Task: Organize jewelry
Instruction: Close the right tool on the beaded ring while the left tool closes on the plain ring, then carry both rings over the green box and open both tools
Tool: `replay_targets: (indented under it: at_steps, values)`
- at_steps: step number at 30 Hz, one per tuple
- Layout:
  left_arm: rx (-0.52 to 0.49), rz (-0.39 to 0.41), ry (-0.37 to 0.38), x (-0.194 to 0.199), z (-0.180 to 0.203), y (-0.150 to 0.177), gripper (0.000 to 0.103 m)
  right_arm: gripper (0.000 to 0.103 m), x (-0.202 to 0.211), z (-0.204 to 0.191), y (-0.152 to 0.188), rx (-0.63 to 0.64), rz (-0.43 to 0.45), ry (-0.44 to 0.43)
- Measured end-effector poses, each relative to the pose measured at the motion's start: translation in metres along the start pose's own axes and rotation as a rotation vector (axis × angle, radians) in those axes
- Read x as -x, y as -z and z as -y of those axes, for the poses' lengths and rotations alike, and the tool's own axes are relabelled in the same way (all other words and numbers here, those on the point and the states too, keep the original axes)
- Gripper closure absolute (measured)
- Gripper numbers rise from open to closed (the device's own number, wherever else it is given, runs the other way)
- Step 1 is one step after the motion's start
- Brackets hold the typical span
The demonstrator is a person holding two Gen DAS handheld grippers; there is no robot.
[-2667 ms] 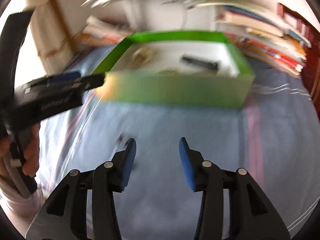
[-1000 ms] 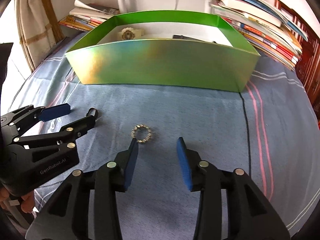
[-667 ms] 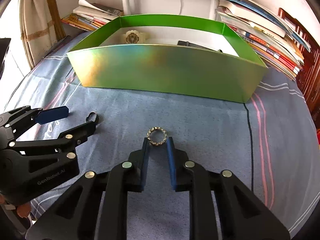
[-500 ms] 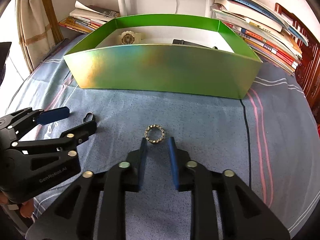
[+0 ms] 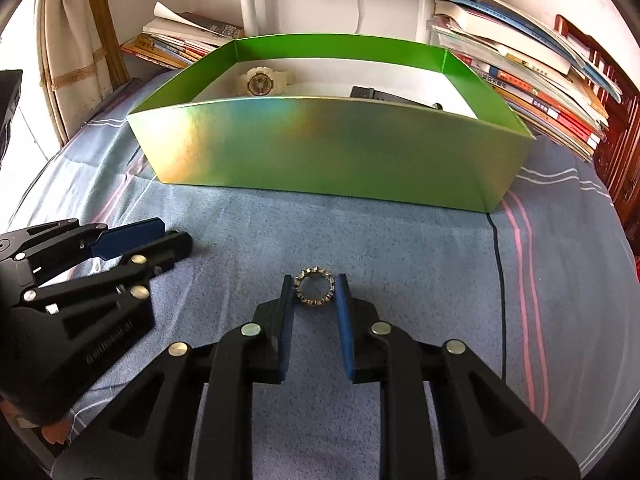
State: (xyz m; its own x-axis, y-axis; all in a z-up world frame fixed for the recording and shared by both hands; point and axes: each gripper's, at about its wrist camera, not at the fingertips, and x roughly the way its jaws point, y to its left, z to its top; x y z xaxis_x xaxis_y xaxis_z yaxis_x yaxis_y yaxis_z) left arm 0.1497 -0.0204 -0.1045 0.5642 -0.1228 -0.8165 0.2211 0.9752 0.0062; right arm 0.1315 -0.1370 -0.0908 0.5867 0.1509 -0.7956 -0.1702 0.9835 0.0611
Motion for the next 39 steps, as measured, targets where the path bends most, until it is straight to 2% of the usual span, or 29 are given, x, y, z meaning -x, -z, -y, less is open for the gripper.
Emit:
replay_targets:
  at_steps: [17, 21, 26, 29, 32, 34, 36, 39]
  values:
    - [0.001, 0.042, -0.001, 0.027, -0.002, 0.001, 0.082, 0.082, 0.013, 0.006, 0.001, -0.027, 0.019, 0.020]
    - [-0.008, 0.104, -0.004, 0.049, -0.003, -0.014, 0.082, 0.082, 0.040, 0.015, -0.022, -0.044, 0.100, 0.030]
    - [-0.012, 0.226, -0.027, 0.083, -0.007, -0.055, 0.082, 0.082, 0.078, 0.032, -0.069, -0.071, 0.233, 0.058]
    - [0.006, 0.289, -0.033, 0.096, -0.011, -0.085, 0.083, 0.082, 0.085, 0.042, -0.100, -0.095, 0.287, 0.045]
    - [0.024, 0.320, -0.040, 0.095, -0.016, -0.115, 0.083, 0.082, 0.075, 0.052, -0.126, -0.121, 0.289, 0.023]
    - [0.033, 0.312, -0.043, 0.085, -0.019, -0.130, 0.082, 0.082, 0.056, 0.055, -0.137, -0.130, 0.263, 0.028]
    - [0.039, 0.273, -0.028, 0.068, -0.020, -0.141, 0.082, 0.082, 0.030, 0.055, -0.144, -0.142, 0.212, 0.023]
    - [0.035, 0.193, -0.046, 0.026, -0.019, -0.151, 0.082, 0.082, -0.009, 0.054, -0.144, -0.147, 0.134, 0.023]
